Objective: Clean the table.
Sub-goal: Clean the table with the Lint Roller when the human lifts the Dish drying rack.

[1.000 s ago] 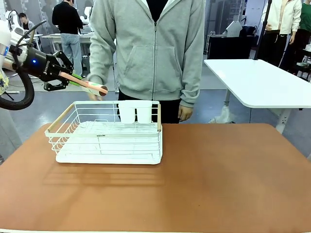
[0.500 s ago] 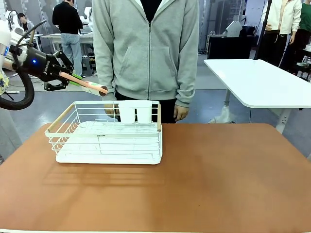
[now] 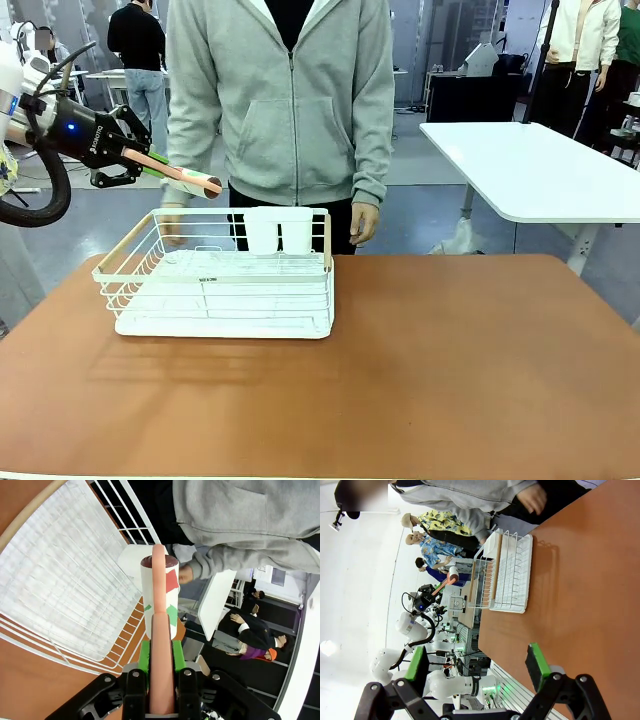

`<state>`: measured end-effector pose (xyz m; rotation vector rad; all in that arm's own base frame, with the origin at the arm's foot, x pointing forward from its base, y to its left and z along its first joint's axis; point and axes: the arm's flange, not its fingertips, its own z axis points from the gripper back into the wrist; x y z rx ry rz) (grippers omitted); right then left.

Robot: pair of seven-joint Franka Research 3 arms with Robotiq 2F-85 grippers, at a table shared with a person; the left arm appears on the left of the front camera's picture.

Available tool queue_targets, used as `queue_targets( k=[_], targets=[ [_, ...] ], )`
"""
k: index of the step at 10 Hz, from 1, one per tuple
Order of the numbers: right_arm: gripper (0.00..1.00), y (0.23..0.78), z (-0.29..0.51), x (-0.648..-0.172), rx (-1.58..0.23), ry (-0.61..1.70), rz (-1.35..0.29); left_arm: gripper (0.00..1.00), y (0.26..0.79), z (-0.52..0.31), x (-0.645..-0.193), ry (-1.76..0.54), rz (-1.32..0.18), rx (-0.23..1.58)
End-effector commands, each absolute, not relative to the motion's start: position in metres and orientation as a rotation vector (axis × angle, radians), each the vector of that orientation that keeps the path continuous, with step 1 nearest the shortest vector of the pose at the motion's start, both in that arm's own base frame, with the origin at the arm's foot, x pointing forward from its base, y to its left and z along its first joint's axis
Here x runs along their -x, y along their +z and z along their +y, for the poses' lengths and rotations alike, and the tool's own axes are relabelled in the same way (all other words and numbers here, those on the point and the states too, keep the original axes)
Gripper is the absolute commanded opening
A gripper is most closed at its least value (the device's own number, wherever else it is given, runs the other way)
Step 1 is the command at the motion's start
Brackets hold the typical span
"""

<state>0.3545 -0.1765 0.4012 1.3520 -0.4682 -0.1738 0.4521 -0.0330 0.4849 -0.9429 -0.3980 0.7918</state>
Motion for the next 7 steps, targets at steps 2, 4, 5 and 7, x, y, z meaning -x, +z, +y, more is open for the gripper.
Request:
queue_targets(
  k=[2,4,5,7],
  targets=[
    [1.0,0.4044,-0.1759,-0.3549,-1.367,-0.17,-0.479,0.03,0.4858,-0.0339,-0.4522,0.794,-0.403,0.941],
    [1.0,0.4044,-0.1759,-0.3549,-1.367,-0.17,-0.479,0.03,0.4858,-0.0339,-0.4522,0.794,-0.403,0.941],
    [1.0,0.4044,-0.1759,-0.3549,-1.367,-0.17,-0.479,0.03,0.4858,-0.0339,-0.4522,0.794,-0.403,0.941],
    [1.0,0.4044,-0.1759,-0.3549,-1.367,-0.17,-0.479,0.03,0.4858,-0.0339,-0.4522,0.794,-0.403,0.941]
  ],
)
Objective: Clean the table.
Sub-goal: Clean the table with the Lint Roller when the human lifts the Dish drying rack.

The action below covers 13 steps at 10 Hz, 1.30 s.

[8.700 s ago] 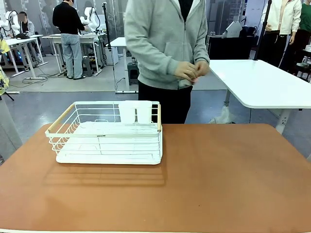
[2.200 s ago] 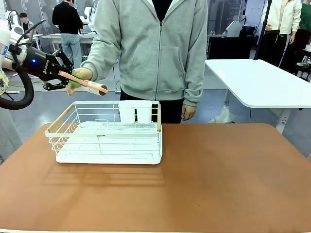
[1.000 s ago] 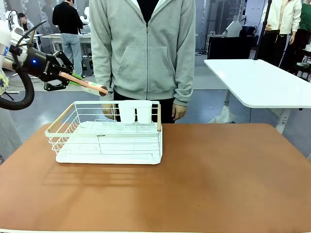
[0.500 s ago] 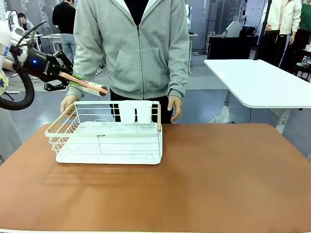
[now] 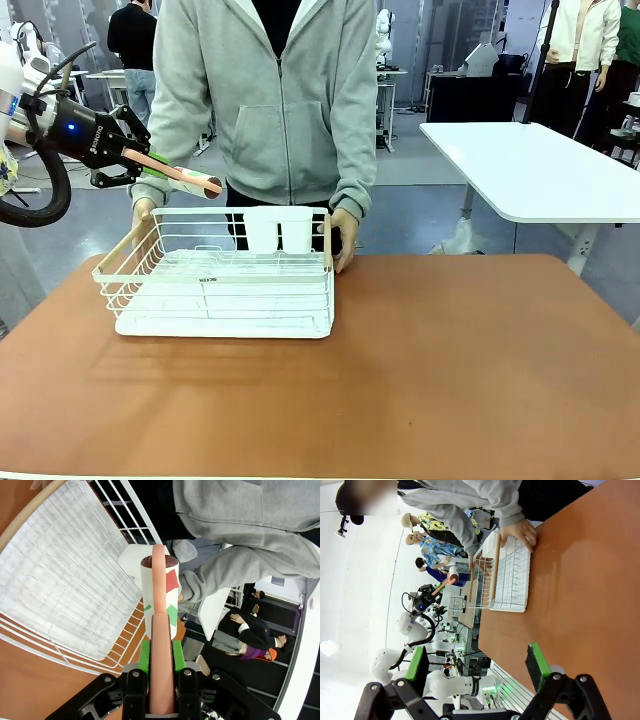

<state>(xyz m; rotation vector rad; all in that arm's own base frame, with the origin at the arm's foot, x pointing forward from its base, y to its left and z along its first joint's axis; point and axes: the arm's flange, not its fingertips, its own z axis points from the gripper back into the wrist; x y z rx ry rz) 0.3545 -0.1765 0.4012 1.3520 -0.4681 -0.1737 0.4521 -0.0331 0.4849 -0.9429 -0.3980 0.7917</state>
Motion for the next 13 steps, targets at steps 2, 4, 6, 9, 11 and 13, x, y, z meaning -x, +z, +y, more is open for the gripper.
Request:
queue_targets(
  k=[2,4,6,9,11,13],
  targets=[
    [1.0,0.4044,-0.1759,-0.3549,-1.367,-0.17,-0.479,0.03,0.4858,-0.0339,-0.4522,0.794,-0.403,0.941],
    [1.0,0.4044,-0.1759,-0.3549,-1.367,-0.17,-0.479,0.03,0.4858,-0.0339,-0.4522,0.794,-0.403,0.941],
    [1.0,0.4044,-0.1759,-0.3549,-1.367,-0.17,-0.479,0.03,0.4858,-0.0339,-0.4522,0.794,-0.403,0.941],
    [1.0,0.4044,-0.1759,-0.3549,-1.367,-0.17,-0.479,0.03,0.4858,-0.0339,-0.4522,0.794,-0.403,0.941],
    [1.0,0.4044,-0.1759,-0.3549,-1.367,-0.17,-0.479,0.03,0.4858,-0.0339,-0.4522,0.794,-0.403,0.941],
    [1.0,0.4044,-0.1759,-0.3549,-1.367,-0.17,-0.479,0.03,0.4858,-0.0339,-0.4522,0.794,-0.403,0.941]
  ],
)
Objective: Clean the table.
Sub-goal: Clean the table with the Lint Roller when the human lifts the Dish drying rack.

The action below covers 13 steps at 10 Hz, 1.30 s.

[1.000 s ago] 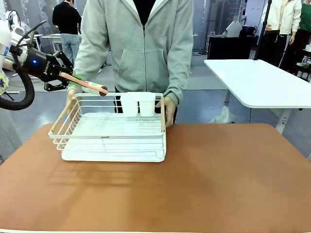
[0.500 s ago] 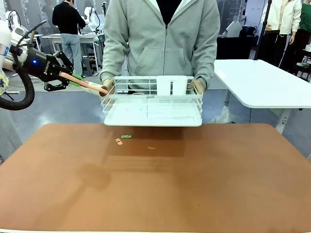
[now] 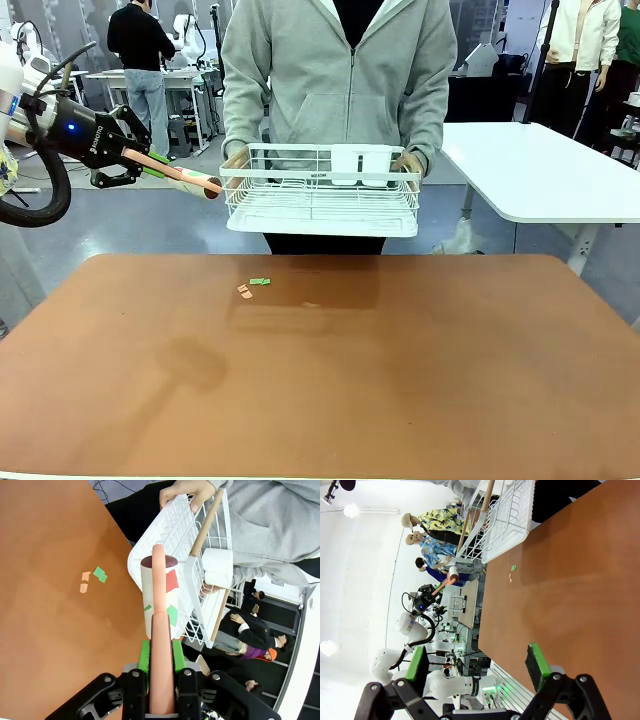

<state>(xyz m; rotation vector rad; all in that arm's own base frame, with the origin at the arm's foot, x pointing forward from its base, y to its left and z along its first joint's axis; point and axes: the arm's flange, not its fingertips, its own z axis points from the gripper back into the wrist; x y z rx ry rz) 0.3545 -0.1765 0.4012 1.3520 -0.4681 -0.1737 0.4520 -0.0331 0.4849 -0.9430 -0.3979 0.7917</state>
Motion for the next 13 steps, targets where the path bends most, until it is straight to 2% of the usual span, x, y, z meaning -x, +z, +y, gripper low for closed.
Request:
queue_targets(
  k=[1,6,7,8,10,12,13],
  targets=[
    [1.0,0.404,-0.176,-0.355,-1.367,-0.17,-0.479,0.03,0.486,-0.034,-0.452,0.794,-0.403,0.941],
    [1.0,0.404,-0.176,-0.355,-1.367,-0.17,-0.479,0.03,0.486,-0.034,-0.452,0.794,-0.403,0.941],
    [1.0,0.404,-0.176,-0.355,-1.367,-0.17,-0.479,0.21,0.485,-0.033,-0.452,0.792,-0.398,0.943],
    [1.0,0.404,-0.176,-0.355,-1.367,-0.17,-0.479,0.21,0.493,-0.027,-0.453,0.67,-0.487,0.943],
    [1.0,0.404,-0.176,-0.355,-1.367,-0.17,-0.479,0.21,0.52,-0.001,-0.47,0.524,-0.502,0.855],
    [1.0,0.404,-0.176,-0.355,-1.367,-0.17,-0.479,0.21,0.538,0.019,-0.509,0.181,-0.296,0.616],
    [1.0,0.404,-0.176,-0.355,-1.367,-0.17,-0.479,0.21,0.539,0.024,-0.533,0.101,-0.231,0.541]
  ],
)
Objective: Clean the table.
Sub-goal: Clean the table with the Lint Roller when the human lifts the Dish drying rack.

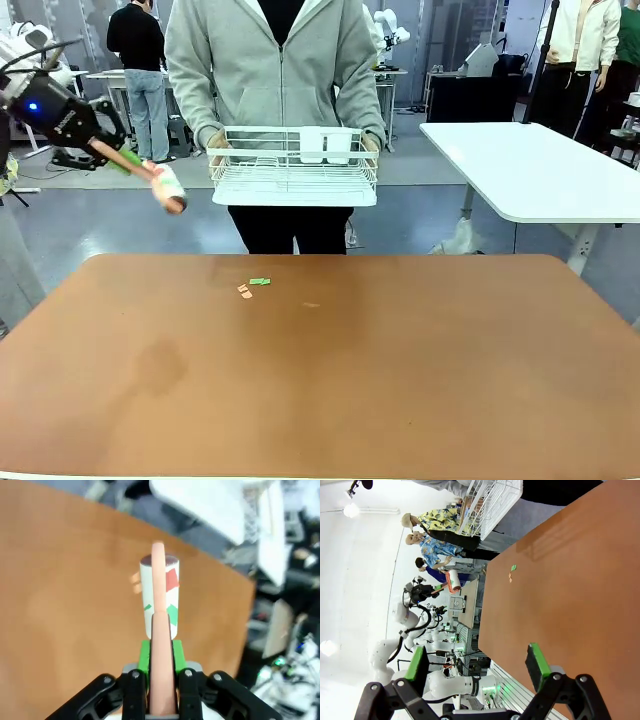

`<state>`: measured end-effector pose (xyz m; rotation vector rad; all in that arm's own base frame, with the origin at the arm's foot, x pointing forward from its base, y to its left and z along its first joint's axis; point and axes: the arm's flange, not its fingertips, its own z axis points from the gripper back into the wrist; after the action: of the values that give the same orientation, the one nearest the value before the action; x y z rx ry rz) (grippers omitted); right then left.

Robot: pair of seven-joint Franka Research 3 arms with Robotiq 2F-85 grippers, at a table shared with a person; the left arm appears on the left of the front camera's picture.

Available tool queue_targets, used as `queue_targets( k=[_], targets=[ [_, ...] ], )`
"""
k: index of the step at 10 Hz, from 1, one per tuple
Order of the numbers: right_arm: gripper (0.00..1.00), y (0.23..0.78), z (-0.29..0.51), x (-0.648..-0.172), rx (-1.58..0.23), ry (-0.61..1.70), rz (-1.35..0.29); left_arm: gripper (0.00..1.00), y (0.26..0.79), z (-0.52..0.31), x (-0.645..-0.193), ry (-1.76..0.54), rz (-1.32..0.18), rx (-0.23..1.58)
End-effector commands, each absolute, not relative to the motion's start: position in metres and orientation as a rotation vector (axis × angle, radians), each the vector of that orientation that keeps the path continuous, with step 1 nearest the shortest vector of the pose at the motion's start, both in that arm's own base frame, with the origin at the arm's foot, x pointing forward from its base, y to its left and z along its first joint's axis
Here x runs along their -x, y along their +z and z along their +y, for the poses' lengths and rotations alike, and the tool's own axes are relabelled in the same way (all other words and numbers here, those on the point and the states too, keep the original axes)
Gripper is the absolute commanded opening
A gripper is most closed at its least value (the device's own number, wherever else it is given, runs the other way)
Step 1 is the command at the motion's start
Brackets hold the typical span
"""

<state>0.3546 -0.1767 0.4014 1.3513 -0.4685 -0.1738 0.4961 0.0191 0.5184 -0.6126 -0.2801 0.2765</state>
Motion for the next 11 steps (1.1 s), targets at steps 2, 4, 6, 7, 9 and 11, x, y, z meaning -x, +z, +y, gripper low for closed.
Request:
queue_targets(
  k=[2,4,6,7,9,11],
  targets=[
    [1.0,0.404,-0.176,-0.355,-1.367,-0.17,-0.479,0.21,0.511,0.029,-0.574,-0.065,-0.177,0.321],
    [1.0,0.404,-0.176,-0.355,-1.367,-0.17,-0.479,0.21,0.49,0.022,-0.583,-0.085,-0.14,0.317],
    [1.0,0.404,-0.176,-0.355,-1.367,-0.17,-0.479,0.21,0.499,0.018,-0.578,-0.035,-0.194,0.323],
    [1.0,0.404,-0.176,-0.355,-1.367,-0.17,-0.479,0.21,0.48,0.019,-0.588,-0.065,-0.115,0.309],
    [1.0,0.404,-0.176,-0.355,-1.367,-0.17,-0.479,0.21,0.48,0.019,-0.588,-0.065,-0.115,0.309],
    [1.0,0.404,-0.176,-0.355,-1.367,-0.17,-0.479,0.21,0.477,0.033,-0.599,-0.057,-0.088,0.292]
  ],
)
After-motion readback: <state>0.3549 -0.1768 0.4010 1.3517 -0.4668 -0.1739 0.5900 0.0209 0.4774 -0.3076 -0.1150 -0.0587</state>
